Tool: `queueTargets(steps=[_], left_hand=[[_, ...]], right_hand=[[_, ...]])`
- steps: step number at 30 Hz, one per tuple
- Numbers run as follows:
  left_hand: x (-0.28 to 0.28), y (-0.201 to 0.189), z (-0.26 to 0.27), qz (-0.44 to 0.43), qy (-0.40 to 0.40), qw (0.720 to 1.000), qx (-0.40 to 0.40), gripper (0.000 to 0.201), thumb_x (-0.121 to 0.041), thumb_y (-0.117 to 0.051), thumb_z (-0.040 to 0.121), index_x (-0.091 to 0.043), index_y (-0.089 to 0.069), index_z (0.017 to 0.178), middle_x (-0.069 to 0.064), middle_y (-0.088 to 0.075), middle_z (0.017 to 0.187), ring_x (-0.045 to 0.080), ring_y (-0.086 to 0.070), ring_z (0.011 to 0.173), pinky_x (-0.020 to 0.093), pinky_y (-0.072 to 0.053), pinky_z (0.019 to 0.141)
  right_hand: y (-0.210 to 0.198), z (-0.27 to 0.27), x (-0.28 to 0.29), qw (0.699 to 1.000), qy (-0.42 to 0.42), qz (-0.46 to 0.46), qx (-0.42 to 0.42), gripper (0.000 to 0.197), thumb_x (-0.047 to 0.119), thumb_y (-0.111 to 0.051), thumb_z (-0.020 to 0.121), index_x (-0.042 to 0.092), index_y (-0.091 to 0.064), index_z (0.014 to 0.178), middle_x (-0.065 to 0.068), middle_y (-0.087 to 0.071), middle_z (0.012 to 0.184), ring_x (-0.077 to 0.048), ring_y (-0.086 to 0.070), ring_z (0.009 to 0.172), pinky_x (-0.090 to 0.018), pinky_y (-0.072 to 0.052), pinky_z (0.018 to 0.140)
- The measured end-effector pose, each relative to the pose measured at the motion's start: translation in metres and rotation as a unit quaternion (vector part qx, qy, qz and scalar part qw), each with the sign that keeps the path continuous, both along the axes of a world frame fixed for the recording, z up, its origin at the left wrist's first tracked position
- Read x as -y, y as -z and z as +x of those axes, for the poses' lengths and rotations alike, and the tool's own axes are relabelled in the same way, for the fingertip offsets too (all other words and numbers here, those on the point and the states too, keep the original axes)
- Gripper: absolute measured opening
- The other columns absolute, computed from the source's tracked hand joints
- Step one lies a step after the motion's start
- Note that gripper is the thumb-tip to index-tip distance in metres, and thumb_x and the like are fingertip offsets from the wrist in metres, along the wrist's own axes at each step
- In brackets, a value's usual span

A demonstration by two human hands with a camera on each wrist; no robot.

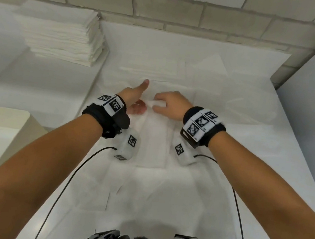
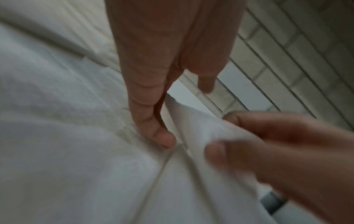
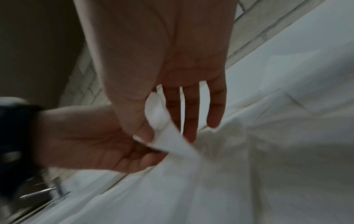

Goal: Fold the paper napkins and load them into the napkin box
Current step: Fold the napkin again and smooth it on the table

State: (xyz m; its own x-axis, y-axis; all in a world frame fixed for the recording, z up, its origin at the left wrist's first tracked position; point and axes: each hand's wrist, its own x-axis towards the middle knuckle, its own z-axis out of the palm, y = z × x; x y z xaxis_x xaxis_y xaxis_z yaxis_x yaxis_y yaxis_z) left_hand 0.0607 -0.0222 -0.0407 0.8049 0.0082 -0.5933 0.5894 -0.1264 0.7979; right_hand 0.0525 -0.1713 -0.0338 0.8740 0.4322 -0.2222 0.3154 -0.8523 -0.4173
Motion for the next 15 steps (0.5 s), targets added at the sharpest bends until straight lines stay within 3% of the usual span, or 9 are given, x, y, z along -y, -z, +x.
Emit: queueTargets(steps=[3, 6, 7, 9, 11, 12, 15], left_hand=[[-0.006, 0.006, 0.008, 0.017, 0.000, 1.000, 0.018, 0.046, -0.024, -0.070, 0.083, 0.005, -0.055, 0.115, 0.020, -0.064, 0.113, 0.033, -0.064, 0.099, 0.044, -0.052, 0.091], [-0.009, 0.004, 0.005, 0.012, 0.025, 0.999, 0.028, 0.042, 0.001, -0.063, 0.083, 0.008, -0.051, 0.123, 0.019, -0.059, 0.123, 0.034, -0.061, 0.107, 0.045, -0.049, 0.095], [-0.010, 0.003, 0.003, -0.004, 0.026, 0.999, 0.031, 0.035, 0.004, -0.059, 0.086, 0.008, -0.053, 0.121, 0.017, -0.059, 0.122, 0.033, -0.059, 0.107, 0.043, -0.049, 0.093], [-0.016, 0.005, 0.002, -0.042, 0.016, 0.998, 0.038, 0.017, 0.005, -0.054, 0.088, 0.002, -0.059, 0.104, 0.017, -0.060, 0.112, 0.030, -0.060, 0.098, 0.035, -0.055, 0.079], [-0.022, 0.004, -0.001, -0.072, 0.012, 0.996, 0.046, 0.011, 0.003, -0.053, 0.089, -0.004, -0.060, 0.093, 0.013, -0.062, 0.098, 0.024, -0.063, 0.082, 0.025, -0.057, 0.060], [-0.024, 0.003, -0.002, -0.084, 0.009, 0.995, 0.049, 0.011, 0.002, -0.053, 0.089, -0.006, -0.060, 0.092, 0.010, -0.063, 0.092, 0.020, -0.064, 0.076, 0.023, -0.056, 0.057], [-0.031, 0.001, -0.005, -0.110, -0.015, 0.992, 0.061, 0.012, 0.000, -0.054, 0.088, -0.007, -0.061, 0.095, 0.009, -0.064, 0.092, 0.017, -0.065, 0.073, 0.024, -0.056, 0.064]], right_hand=[[-0.004, -0.019, 0.002, 0.995, -0.061, 0.017, -0.075, 0.028, 0.037, -0.058, 0.089, 0.013, -0.066, 0.100, -0.004, -0.065, 0.102, -0.020, -0.058, 0.096, -0.030, -0.043, 0.084], [-0.013, -0.007, 0.016, 0.986, 0.082, 0.100, -0.104, 0.054, 0.060, -0.043, 0.089, 0.013, -0.067, 0.095, 0.003, -0.064, 0.088, -0.018, -0.061, 0.092, -0.027, -0.047, 0.078], [-0.014, 0.003, 0.024, 0.978, 0.152, 0.103, -0.097, 0.061, 0.062, -0.037, 0.090, 0.009, -0.066, 0.100, 0.001, -0.063, 0.088, -0.022, -0.061, 0.094, -0.031, -0.049, 0.078], [-0.010, 0.019, 0.039, 0.965, 0.244, 0.027, -0.091, 0.066, 0.062, -0.039, 0.089, 0.003, -0.059, 0.112, -0.005, -0.061, 0.095, -0.027, -0.060, 0.090, -0.035, -0.049, 0.077], [-0.004, 0.023, 0.045, 0.961, 0.248, -0.057, -0.105, 0.070, 0.065, -0.050, 0.083, 0.003, -0.054, 0.115, -0.010, -0.061, 0.101, -0.026, -0.057, 0.085, -0.031, -0.044, 0.070], [-0.001, 0.024, 0.044, 0.961, 0.242, -0.072, -0.111, 0.071, 0.066, -0.054, 0.080, 0.004, -0.053, 0.114, -0.011, -0.061, 0.105, -0.026, -0.056, 0.087, -0.029, -0.041, 0.071], [0.005, 0.029, 0.031, 0.961, 0.250, -0.058, -0.104, 0.074, 0.065, -0.054, 0.080, 0.005, -0.050, 0.122, -0.013, -0.059, 0.121, -0.029, -0.057, 0.106, -0.029, -0.042, 0.079]])
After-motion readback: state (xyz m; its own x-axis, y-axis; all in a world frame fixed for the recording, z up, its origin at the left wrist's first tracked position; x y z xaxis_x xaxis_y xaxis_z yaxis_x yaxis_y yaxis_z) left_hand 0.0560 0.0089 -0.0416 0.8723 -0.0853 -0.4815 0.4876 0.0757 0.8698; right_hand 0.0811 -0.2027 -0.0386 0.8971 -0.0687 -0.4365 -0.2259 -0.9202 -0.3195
